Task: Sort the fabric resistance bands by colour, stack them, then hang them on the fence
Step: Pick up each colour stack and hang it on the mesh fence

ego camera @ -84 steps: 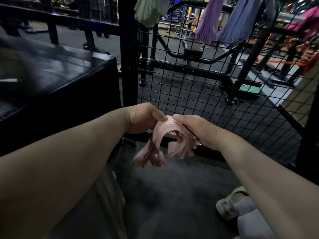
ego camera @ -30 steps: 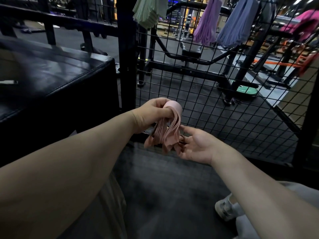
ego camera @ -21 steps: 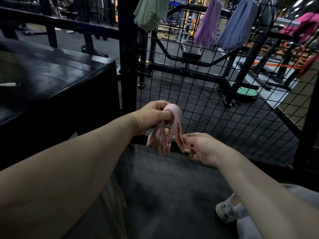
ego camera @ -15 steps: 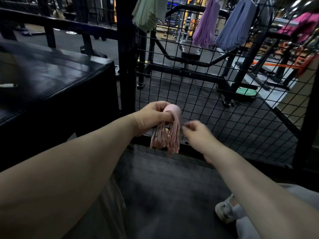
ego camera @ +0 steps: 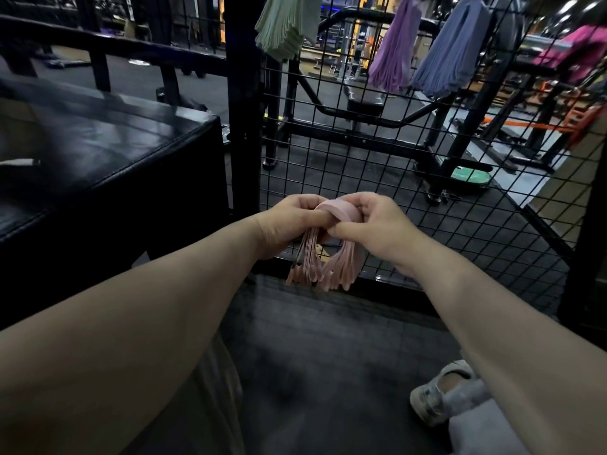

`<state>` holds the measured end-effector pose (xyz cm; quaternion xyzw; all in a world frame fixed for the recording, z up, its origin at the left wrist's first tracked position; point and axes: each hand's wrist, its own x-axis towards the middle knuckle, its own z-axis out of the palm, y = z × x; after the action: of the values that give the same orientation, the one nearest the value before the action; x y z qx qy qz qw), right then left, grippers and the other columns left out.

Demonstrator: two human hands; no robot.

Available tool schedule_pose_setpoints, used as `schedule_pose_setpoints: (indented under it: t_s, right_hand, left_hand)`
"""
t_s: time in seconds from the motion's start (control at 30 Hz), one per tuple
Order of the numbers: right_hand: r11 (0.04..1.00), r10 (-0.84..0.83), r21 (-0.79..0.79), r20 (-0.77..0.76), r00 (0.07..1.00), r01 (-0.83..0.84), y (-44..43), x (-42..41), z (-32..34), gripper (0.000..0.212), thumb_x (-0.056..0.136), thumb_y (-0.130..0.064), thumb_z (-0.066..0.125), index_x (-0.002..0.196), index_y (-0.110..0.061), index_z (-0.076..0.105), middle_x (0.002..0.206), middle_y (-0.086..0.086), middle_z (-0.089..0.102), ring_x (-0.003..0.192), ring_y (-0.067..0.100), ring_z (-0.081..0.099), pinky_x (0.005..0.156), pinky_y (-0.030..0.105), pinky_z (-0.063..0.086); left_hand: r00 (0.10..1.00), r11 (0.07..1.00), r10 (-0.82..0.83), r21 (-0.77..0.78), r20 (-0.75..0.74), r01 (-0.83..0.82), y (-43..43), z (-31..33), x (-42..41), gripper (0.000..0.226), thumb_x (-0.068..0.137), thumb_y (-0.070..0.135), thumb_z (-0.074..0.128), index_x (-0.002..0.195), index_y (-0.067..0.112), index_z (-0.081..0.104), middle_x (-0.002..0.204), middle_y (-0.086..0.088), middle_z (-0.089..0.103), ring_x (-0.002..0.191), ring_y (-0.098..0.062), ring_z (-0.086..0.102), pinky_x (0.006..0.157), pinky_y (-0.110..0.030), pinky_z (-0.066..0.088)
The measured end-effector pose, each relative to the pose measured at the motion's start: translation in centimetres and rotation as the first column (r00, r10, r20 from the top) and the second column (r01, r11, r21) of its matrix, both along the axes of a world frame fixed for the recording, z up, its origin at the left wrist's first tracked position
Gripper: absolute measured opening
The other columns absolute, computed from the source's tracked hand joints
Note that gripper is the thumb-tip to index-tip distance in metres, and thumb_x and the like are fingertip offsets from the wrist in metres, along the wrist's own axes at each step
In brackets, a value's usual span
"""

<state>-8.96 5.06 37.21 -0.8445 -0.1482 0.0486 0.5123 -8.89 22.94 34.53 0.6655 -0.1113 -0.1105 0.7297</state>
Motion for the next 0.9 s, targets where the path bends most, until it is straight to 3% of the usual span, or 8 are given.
schedule_pose_setpoints:
  t_s: [0.17,0.33,0.57,0.7,0.8,0.9]
  right_hand:
    - [0.999,0.037,0.017,-0.012,0.999,-0.037,-0.3,-0.1,2.5,0.058,0.064,-0.010,0.088,0.116,-0.020,0.065,0.110,0.004,0.068,0.099,0.019,0.069,0.084,0.033,0.059]
    - [0.989,0.138,-0.051,-0.001,0.990,-0.137,-0.6,-0.9,5.8,0.061,0.062,-0.009,0.090,0.116,-0.023,0.064,0.112,0.002,0.068,0.102,0.016,0.067,0.084,0.030,0.059]
    - [0.981,0.157,-0.130,0.089,0.984,-0.145,-1.0,-2.0,10.8,0.065,0.060,-0.024,0.094,0.117,-0.017,0.065,0.104,0.002,0.073,0.097,0.015,0.070,0.085,0.028,0.058]
    - [0.985,0.131,-0.129,0.163,0.978,-0.111,-1.0,-3.5,13.6,0.065,0.064,-0.037,0.090,0.120,-0.020,0.060,0.102,-0.005,0.073,0.094,0.009,0.070,0.079,0.022,0.056]
    - [0.982,0.124,-0.165,0.234,0.964,-0.087,-0.8,-4.8,15.5,0.065,0.069,-0.040,0.088,0.121,-0.022,0.054,0.105,-0.005,0.070,0.094,0.006,0.067,0.072,0.017,0.049]
    - [0.980,0.091,-0.196,0.302,0.949,-0.032,-0.7,-5.8,17.5,0.068,0.068,-0.046,0.086,0.120,-0.021,0.051,0.108,-0.003,0.064,0.097,0.007,0.062,0.074,0.022,0.049]
  left_hand:
    - [0.998,0.988,-0.049,-0.148,-0.050,0.041,0.3,0.7,0.0,0.032,0.075,0.013,0.072,0.107,0.010,0.068,0.096,-0.021,0.060,0.081,-0.029,0.055,0.077,-0.039,0.049]
    - [0.986,0.973,-0.167,-0.166,-0.010,0.163,1.2,3.3,-0.5,0.052,0.075,0.002,0.070,0.125,-0.002,0.056,0.097,-0.017,0.061,0.079,-0.024,0.059,0.071,-0.031,0.054]
    - [0.970,0.974,-0.204,0.128,0.135,0.187,2.7,9.5,-1.7,0.042,0.074,-0.001,0.075,0.114,0.001,0.064,0.095,-0.006,0.069,0.090,-0.016,0.065,0.082,-0.026,0.053]
    - [0.962,0.922,-0.189,0.372,0.196,0.105,2.7,13.3,-3.1,0.047,0.071,0.005,0.084,0.114,0.003,0.065,0.099,-0.007,0.066,0.094,-0.020,0.062,0.094,-0.039,0.050]
    - [0.952,0.909,-0.161,0.414,0.258,0.042,1.8,15.2,-4.5,0.043,0.070,0.004,0.080,0.109,0.004,0.064,0.097,-0.007,0.067,0.090,-0.019,0.064,0.086,-0.036,0.053]
    - [0.934,0.927,-0.122,0.374,0.337,-0.014,0.9,16.7,-5.7,0.046,0.073,0.003,0.073,0.116,0.009,0.060,0.099,-0.004,0.067,0.086,-0.010,0.065,0.072,-0.023,0.052]
